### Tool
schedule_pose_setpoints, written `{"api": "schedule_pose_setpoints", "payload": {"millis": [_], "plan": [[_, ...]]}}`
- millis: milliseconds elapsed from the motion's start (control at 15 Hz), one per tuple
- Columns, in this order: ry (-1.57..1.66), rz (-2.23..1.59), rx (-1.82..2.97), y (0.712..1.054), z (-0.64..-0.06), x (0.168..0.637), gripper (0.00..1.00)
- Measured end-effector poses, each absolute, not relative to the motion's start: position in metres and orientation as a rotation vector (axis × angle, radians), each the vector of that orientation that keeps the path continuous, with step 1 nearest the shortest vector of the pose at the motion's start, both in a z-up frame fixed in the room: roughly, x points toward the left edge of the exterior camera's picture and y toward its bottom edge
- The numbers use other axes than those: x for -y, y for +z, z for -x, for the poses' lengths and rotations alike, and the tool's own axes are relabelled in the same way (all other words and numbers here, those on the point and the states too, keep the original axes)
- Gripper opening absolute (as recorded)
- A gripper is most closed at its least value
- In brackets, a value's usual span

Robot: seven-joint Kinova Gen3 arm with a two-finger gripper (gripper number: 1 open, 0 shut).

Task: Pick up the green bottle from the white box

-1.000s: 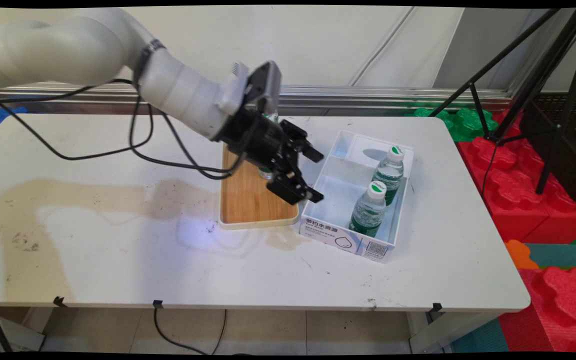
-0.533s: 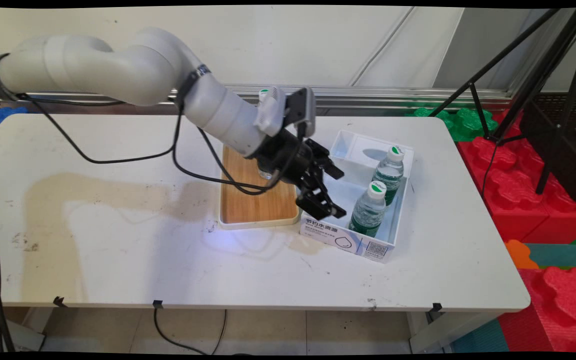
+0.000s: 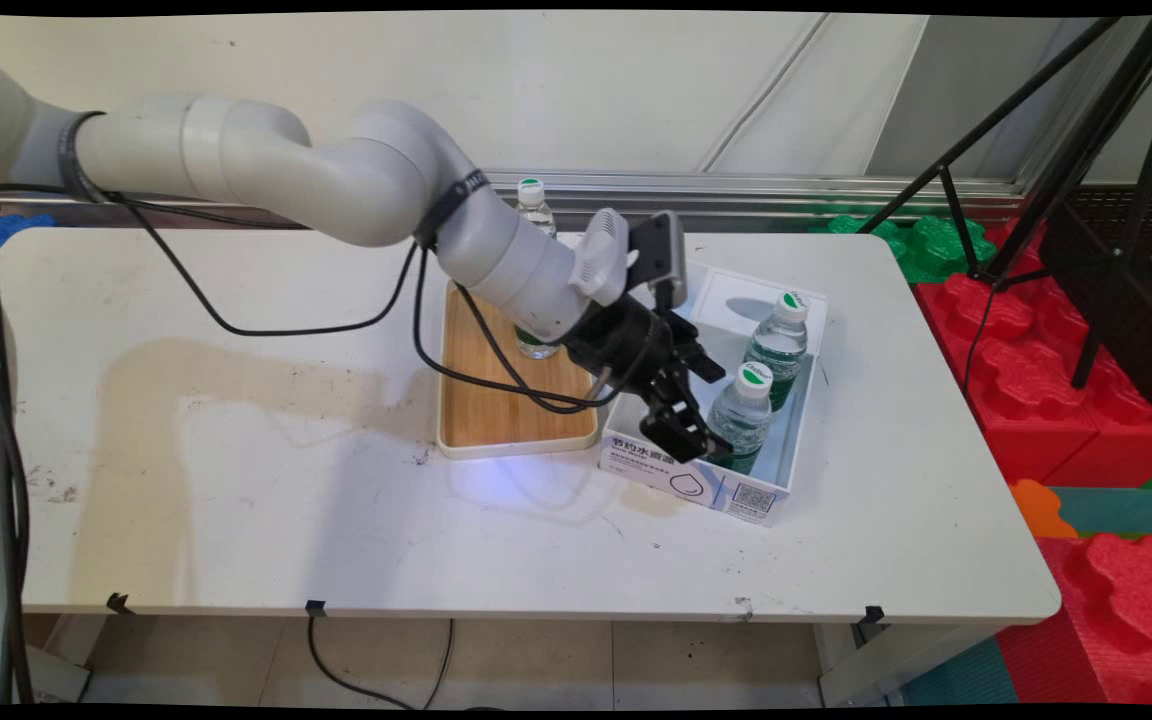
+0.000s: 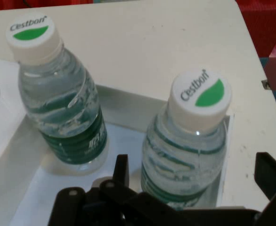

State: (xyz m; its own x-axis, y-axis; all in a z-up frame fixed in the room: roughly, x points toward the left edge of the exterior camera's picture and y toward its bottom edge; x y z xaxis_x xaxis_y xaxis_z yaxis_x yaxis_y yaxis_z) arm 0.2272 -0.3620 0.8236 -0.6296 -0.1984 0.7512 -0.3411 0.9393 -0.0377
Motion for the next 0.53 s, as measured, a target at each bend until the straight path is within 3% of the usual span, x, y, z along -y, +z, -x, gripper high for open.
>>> {"api": "schedule_pose_setpoints", "payload": {"millis": [533], "plan": [[0.219,-0.376,2.263,0.810,-0.211,0.373,1.00]]}}
